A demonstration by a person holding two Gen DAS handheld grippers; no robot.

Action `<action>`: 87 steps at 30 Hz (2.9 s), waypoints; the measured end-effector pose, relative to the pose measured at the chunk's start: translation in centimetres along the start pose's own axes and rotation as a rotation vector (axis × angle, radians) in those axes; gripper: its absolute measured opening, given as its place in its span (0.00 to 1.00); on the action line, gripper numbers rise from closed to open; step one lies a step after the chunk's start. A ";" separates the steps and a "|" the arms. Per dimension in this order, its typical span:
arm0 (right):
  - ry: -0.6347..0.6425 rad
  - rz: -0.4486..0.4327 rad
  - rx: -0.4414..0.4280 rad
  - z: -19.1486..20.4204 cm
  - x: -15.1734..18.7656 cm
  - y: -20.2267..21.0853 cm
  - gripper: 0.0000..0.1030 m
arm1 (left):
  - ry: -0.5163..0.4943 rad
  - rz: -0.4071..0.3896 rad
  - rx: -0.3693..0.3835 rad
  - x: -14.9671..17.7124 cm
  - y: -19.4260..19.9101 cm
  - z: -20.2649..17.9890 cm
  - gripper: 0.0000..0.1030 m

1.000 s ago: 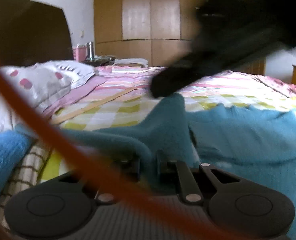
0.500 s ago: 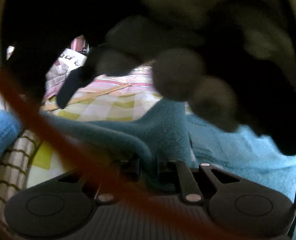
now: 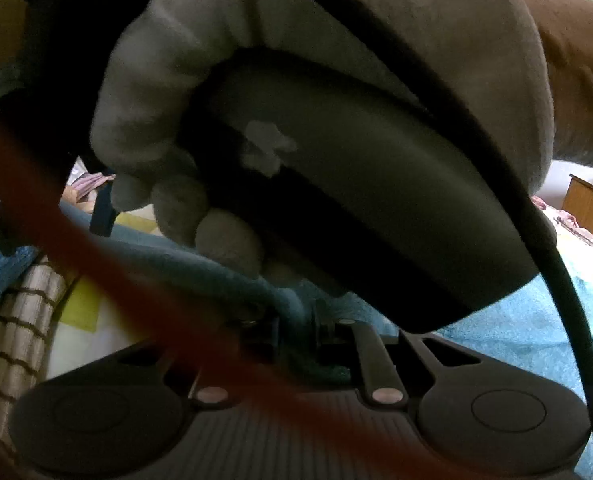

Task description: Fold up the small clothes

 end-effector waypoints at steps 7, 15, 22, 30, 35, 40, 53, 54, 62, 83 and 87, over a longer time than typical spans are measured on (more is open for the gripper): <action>0.010 0.018 0.010 0.7 -0.5 -0.7 0.30 | 0.002 0.002 0.001 0.0 -0.2 0.0 0.19; 0.009 0.001 0.064 0.6 -0.5 -0.8 0.12 | 0.001 0.000 0.001 0.0 0.0 -0.1 0.19; -0.060 -0.087 0.058 -0.7 -0.8 1.7 0.10 | -0.003 0.000 0.005 -0.1 0.1 -0.1 0.19; -0.188 -0.253 0.106 -4.4 0.2 8.6 0.10 | 0.015 -0.004 -0.018 -0.6 0.8 0.0 0.30; -0.309 -0.362 0.162 -7.9 3.3 14.7 0.09 | 0.029 -0.028 -0.025 -0.8 1.5 -0.4 0.40; -0.415 -0.445 0.220 -10.9 7.7 19.9 0.09 | -0.007 -0.070 -0.022 -1.3 2.6 -1.9 0.55; -0.683 -0.646 0.296 -16.0 20.7 29.8 0.09 | -0.203 -0.122 -0.007 -0.6 5.0 -8.1 0.68; -0.707 -0.666 0.297 -16.0 22.1 30.3 0.09 | -0.224 -0.121 -0.010 -0.4 5.0 -8.5 0.69; -0.980 -0.679 0.285 -16.1 35.0 27.2 0.11 | -0.323 -0.035 -0.069 1.3 3.2 -9.9 0.73; -1.261 -0.760 0.186 -17.7 42.5 25.5 0.21 | -0.342 0.022 -0.095 1.6 5.5 -8.8 0.73; -1.234 -0.767 0.212 -18.1 41.3 25.7 0.12 | -0.324 0.000 -0.114 0.9 5.2 -8.8 0.73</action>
Point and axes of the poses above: each gripper's, at about its wrist camera, not at the fingertips, and y roughly against the way its jaws point, z to its left, x to its underside, the point moved 2 cm from there along -y, roughly the way its jaws point, and after that the axes turned 9 degrees about -x, right-handed, at the moved point
